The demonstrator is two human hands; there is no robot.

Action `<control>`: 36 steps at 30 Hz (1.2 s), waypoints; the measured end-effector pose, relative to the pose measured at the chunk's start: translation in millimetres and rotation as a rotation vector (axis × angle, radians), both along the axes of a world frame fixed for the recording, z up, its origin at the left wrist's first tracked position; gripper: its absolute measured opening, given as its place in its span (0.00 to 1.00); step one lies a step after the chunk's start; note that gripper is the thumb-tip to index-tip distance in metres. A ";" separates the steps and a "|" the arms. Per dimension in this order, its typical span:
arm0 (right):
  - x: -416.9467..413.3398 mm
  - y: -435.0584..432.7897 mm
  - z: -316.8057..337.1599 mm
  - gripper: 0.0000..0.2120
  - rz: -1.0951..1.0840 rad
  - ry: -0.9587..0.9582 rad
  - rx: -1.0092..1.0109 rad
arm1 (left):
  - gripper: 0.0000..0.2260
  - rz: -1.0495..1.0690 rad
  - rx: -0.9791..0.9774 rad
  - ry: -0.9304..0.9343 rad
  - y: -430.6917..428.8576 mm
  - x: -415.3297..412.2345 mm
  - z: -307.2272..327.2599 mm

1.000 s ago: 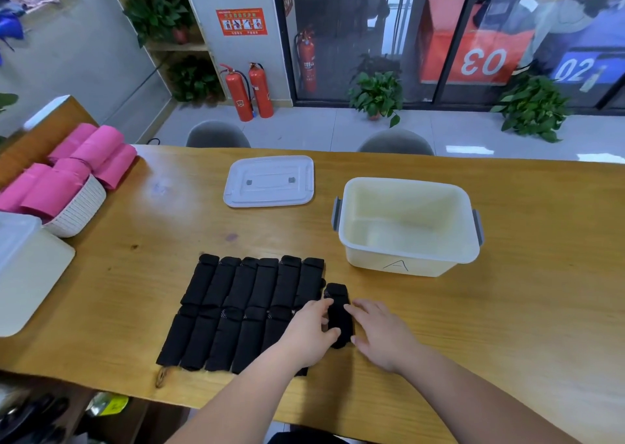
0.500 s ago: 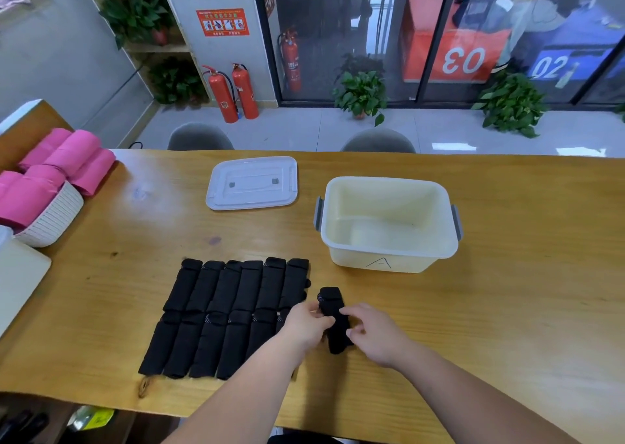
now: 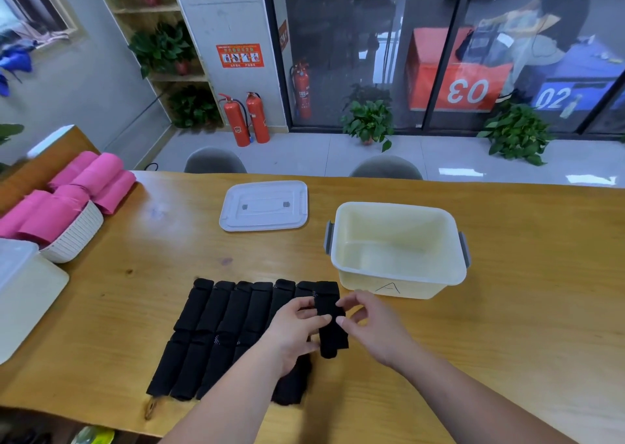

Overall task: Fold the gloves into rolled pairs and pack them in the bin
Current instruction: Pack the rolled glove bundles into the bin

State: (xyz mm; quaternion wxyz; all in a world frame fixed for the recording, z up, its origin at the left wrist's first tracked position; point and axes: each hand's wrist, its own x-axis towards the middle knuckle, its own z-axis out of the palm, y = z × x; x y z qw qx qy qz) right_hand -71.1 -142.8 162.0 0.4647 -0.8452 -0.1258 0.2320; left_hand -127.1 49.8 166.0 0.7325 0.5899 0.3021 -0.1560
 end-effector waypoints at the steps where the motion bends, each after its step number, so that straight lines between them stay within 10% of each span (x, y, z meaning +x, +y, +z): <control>1: 2.6 5.5 6.6 0.12 -0.009 -0.020 0.021 | 0.19 -0.006 -0.005 -0.020 5.4 3.1 7.8; 10: 42.1 44.0 64.2 0.25 -0.096 0.055 0.236 | 0.21 -0.053 -0.024 -0.191 39.7 49.3 69.1; 28: 121.2 6.6 68.0 0.10 -0.218 0.246 0.404 | 0.22 -0.191 0.072 -0.217 12.9 142.0 67.5; 36: 139.4 -30.5 54.0 0.10 -0.252 0.319 0.354 | 0.25 -0.242 0.695 -0.218 9.8 164.1 32.0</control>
